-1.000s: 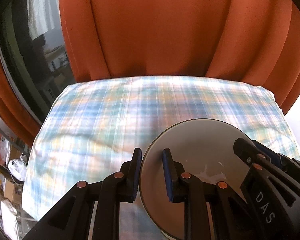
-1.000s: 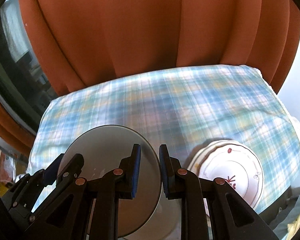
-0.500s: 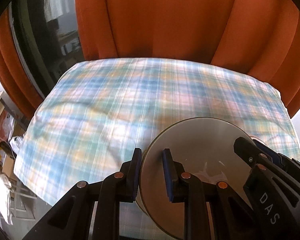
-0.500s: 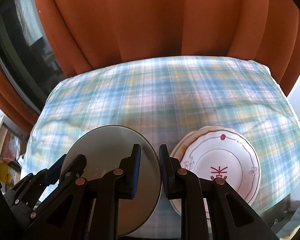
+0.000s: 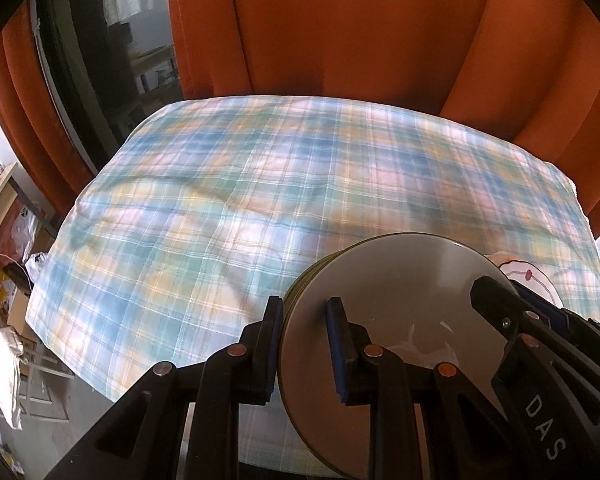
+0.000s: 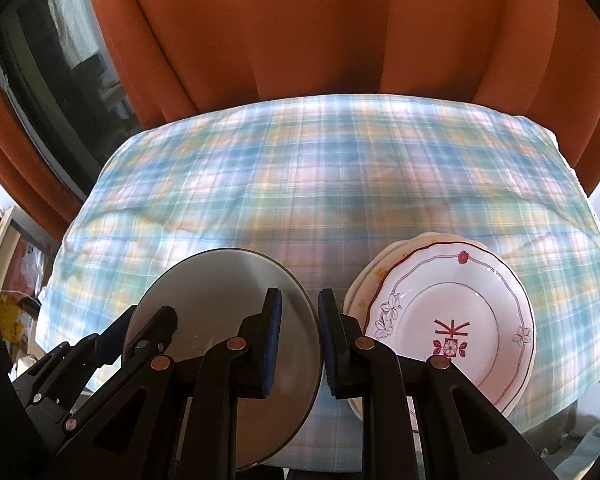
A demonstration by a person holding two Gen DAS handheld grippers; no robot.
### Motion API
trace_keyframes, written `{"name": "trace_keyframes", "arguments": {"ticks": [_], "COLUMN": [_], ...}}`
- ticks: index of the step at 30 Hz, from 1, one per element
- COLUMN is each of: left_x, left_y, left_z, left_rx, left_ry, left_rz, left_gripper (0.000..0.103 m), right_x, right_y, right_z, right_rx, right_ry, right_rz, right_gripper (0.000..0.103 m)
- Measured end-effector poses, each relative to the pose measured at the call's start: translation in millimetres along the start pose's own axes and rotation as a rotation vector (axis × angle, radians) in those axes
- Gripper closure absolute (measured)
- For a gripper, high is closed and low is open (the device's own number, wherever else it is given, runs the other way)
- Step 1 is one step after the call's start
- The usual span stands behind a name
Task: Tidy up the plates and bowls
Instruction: 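Carry the second bowl over the first bowl beside the plate stack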
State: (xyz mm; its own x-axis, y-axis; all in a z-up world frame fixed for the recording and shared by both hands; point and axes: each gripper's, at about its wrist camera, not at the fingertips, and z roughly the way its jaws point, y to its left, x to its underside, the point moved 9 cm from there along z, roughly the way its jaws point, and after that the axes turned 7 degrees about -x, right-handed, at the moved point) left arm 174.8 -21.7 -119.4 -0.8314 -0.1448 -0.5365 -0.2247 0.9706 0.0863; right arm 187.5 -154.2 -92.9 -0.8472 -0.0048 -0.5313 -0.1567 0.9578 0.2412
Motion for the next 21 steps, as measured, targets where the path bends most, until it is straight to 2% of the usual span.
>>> {"name": "trace_keyframes", "arguments": {"ticks": [9,18,21], "left_x": [0,4,2], "left_y": [13,4,1], "left_z": [18,34,33], "left_rx": [-0.02,-0.012,-0.023], "left_ry": [0.047,0.102,0.077], "left_rz": [-0.024,0.004,0.025], "left_gripper": [0.082,0.083,0.083], "right_x": [-3,-2,0], "right_y": [12,8,4], "right_z": [20,38,41], "right_rx": [-0.013,0.017,0.027], "right_ry": [0.037,0.08,0.087], "right_rz": [-0.025,-0.025,-0.022], "right_gripper": [0.08,0.08,0.08]}}
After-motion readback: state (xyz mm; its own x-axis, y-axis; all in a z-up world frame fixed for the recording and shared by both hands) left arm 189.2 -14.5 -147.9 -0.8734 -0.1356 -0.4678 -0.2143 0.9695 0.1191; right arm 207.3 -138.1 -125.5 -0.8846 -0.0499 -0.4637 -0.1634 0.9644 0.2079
